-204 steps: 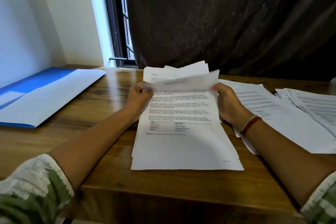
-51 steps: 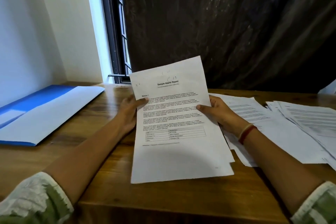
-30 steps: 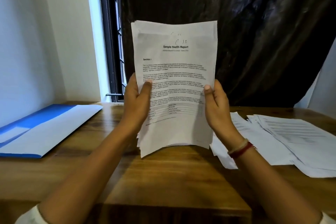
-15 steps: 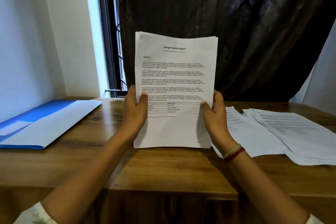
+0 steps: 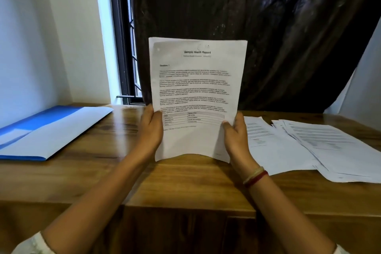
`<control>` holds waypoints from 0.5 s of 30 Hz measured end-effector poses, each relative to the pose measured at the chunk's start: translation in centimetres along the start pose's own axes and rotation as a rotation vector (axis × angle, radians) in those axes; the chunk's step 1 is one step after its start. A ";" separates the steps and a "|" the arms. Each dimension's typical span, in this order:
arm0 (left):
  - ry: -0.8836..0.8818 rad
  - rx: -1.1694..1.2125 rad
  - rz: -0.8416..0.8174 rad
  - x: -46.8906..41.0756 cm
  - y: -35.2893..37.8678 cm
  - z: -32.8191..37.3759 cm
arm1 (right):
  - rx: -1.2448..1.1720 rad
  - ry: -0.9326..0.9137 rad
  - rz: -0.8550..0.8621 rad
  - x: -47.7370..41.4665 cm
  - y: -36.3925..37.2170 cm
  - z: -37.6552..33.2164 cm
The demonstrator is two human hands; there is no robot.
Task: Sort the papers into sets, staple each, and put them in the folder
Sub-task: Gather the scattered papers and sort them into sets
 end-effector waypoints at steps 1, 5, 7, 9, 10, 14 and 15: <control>-0.025 0.006 0.001 0.4 0.2 -0.4 | 0.003 0.022 -0.002 0.2 0.1 0.5; -0.046 0.031 0.036 0.3 0.3 -0.3 | -0.012 0.051 0.002 0.3 0.4 0.5; -0.054 0.035 0.049 0.2 0.4 -0.3 | -0.021 0.067 0.016 0.3 0.2 0.7; -0.084 0.027 0.037 0.3 0.5 -1.0 | -0.016 0.083 0.029 0.5 0.0 1.2; -0.093 0.025 0.030 0.4 0.6 -1.3 | -0.015 0.085 0.034 0.6 -0.1 1.3; -0.091 0.014 0.064 -0.2 0.2 -1.2 | 0.017 0.064 0.023 0.3 0.0 0.7; -0.094 0.008 0.063 -0.2 0.2 -1.2 | 0.024 0.064 0.020 0.4 -0.1 0.7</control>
Point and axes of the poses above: each hand's wrist, its own x-axis away from the middle knuckle, its own y-axis out of the palm, z = x × y, the point moved 7 cm from there along -x, towards the middle knuckle, and after that the axes turned 12 degrees about -x, right-handed, at the moved point
